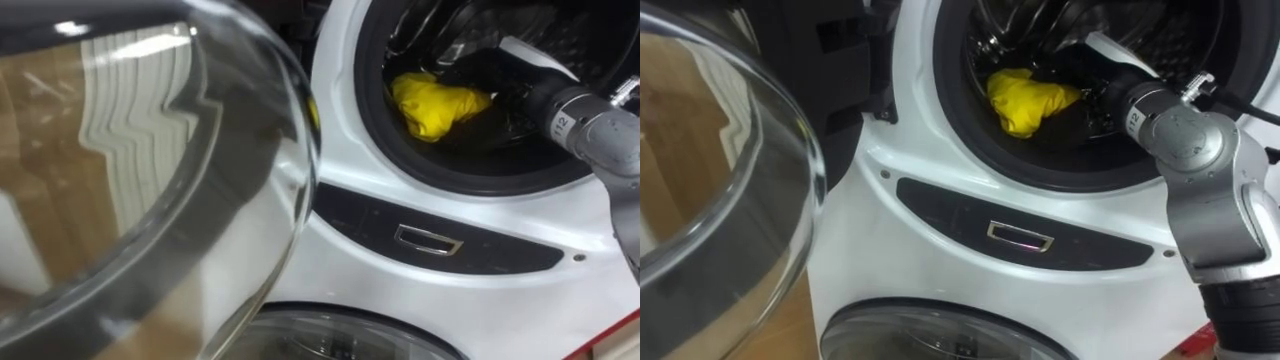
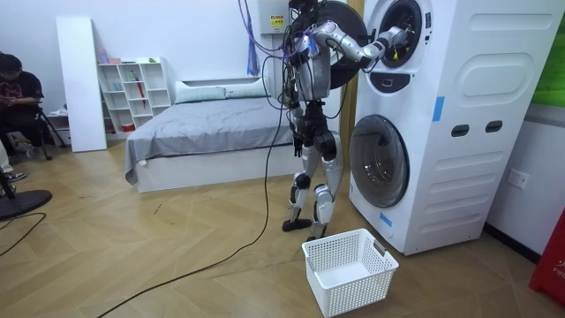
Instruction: Pick clothes from washing machine
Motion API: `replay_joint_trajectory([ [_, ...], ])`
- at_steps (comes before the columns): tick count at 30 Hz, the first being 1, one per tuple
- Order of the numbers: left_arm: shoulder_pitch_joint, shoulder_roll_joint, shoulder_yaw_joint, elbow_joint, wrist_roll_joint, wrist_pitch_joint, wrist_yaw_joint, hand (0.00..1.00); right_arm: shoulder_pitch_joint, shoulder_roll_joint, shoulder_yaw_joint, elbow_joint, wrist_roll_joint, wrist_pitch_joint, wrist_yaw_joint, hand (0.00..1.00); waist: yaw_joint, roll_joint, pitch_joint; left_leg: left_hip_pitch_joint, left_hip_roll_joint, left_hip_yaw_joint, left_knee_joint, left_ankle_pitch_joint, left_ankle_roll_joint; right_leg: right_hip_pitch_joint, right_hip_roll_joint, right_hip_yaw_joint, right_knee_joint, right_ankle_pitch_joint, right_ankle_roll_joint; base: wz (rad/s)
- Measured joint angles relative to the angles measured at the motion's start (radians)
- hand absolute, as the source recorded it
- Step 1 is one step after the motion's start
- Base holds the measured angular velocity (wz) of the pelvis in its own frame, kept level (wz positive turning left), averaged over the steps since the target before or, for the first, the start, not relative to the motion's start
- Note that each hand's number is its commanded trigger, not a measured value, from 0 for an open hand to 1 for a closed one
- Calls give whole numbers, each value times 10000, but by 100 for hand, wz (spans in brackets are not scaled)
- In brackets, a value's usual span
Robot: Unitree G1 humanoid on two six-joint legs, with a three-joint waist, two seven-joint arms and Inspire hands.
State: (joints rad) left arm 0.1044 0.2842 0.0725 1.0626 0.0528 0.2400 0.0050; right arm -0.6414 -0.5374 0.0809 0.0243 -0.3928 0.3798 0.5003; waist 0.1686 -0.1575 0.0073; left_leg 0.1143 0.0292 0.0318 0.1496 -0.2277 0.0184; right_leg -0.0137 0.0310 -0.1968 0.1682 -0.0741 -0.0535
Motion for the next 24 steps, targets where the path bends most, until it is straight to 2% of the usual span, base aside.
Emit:
replay_joint_trajectory([
  [5,60,-8,31,108,-54,-13,0,0,538,-13,-11,-1617,-311,171,-26,100,-196,139,-37,-40,90,143,5,-48,-38,-79,79,80,12,2,-3,-4],
  [8,134,-40,47,104,-202,-48,0,0,1078,0,-71,-3173,-390,170,-10,100,-307,351,-74,2,113,239,-32,-51,-42,-139,130,250,10,1,-3,-12],
  [11,129,-86,41,199,-402,-300,1,0,1554,36,-77,-4357,-304,115,-9,100,-575,625,-126,36,95,401,-32,-50,-41,-145,124,362,6,1,-2,-13],
  [12,159,-91,57,250,-524,-425,1,0,1779,65,-150,-4740,-211,32,12,100,-607,695,-160,56,93,535,-21,-50,-41,-163,129,490,6,1,-2,-24],
  [14,328,-91,72,222,-615,-631,6,0,2244,162,-338,-5242,64,-260,-18,100,-820,732,-172,65,99,497,7,-49,-41,-152,81,560,-7,1,-2,-8],
  [16,446,-256,409,183,-632,-924,52,0,3237,168,-891,-5925,650,-659,-114,100,-1139,774,-156,41,100,506,-2,-50,-41,-139,71,564,-8,-2,2,13],
  [18,471,-351,461,185,-638,-1050,67,0,3677,179,-1100,-6269,734,-859,-180,100,-1313,800,-147,43,100,564,-57,-55,-37,-193,78,625,-7,-2,3,-13],
  [19,599,-390,466,188,-647,-1160,69,0,3839,266,-1190,-6391,750,-1013,-225,100,-1387,896,-95,50,100,696,-53,-55,-37,-225,100,735,5,0,2,-24],
  [24,1082,-515,466,183,-615,-1407,40,0,5181,715,-2198,-6934,826,-1689,-467,100,-1635,1028,-118,146,120,864,-80,-87,-52,-190,167,949,10,0,-12,-13],
])
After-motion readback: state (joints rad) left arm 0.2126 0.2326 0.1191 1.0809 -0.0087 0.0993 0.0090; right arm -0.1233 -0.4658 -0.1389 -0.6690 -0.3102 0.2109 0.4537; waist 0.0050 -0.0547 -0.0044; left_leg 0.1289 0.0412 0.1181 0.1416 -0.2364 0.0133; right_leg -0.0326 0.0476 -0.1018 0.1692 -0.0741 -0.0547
